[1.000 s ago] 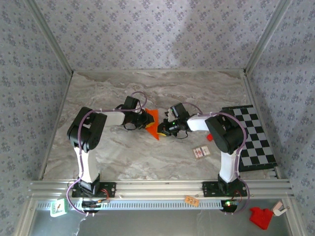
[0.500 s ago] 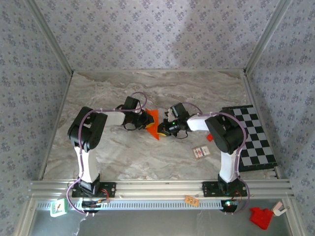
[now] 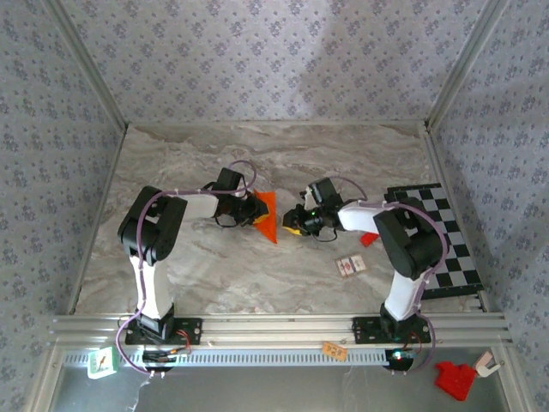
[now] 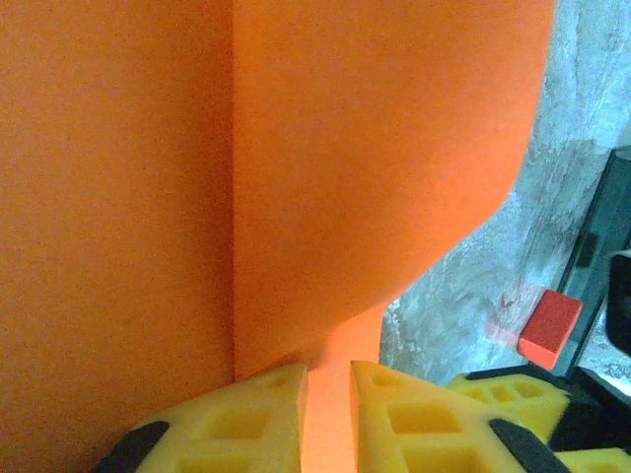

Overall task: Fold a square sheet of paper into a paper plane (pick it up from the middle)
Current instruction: Fourth fold the wing at the center of the table.

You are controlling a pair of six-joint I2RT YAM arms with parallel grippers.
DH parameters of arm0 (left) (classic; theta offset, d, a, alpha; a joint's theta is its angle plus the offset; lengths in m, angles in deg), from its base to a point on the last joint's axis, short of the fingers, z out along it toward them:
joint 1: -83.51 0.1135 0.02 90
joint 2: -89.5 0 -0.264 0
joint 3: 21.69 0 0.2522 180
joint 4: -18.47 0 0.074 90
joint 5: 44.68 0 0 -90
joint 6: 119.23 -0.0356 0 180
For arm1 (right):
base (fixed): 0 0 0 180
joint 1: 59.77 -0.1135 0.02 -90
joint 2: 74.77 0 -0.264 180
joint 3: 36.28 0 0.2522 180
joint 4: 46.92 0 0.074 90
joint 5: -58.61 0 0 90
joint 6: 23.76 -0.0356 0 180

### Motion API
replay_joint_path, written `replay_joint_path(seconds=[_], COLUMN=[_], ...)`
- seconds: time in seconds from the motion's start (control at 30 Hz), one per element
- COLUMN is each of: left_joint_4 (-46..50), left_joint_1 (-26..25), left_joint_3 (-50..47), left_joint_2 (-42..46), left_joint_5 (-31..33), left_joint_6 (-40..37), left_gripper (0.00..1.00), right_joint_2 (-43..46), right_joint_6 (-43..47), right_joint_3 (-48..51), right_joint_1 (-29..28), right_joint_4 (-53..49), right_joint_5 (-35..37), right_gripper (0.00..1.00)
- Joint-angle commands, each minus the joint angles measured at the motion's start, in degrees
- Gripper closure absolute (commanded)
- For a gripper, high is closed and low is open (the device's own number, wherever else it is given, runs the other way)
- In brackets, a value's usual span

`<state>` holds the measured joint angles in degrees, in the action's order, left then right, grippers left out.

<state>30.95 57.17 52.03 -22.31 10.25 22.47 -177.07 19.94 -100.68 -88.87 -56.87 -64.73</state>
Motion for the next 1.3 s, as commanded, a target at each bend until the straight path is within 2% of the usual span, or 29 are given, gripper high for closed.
replay_joint_path(seconds=[0.0,0.27,0.4,1.27], left_joint_4=[5.3,5.6,6.0,6.6], left_joint_1=[0.4,0.3,0.2,0.2], left_joint_3=[0.2,0.4,0.5,0.5], left_joint_2=[-2.2,-2.7,-2.6,-3.7], left_joint_5=[2.0,1.8,1.8,2.2], left_joint_6=[-0.7,-0.5,-0.6,1.0], left_gripper=[0.81,0.81,0.81,0.81], right_joint_2=[2.8,-0.4,-2.7,-8.0], right_joint_6=[-1.1,1.8,2.8,4.4], right_joint_3=[0.6,-4.2,-6.6,-8.0], right_joint_1=[-0.2,-3.9,-5.4,-6.5], right_joint_4=[0.3,-1.0,-3.0,-8.7], right_joint_5=[1.0,-0.5,0.2,-2.7], right_gripper=[0.72,0.84,0.87,0.87])
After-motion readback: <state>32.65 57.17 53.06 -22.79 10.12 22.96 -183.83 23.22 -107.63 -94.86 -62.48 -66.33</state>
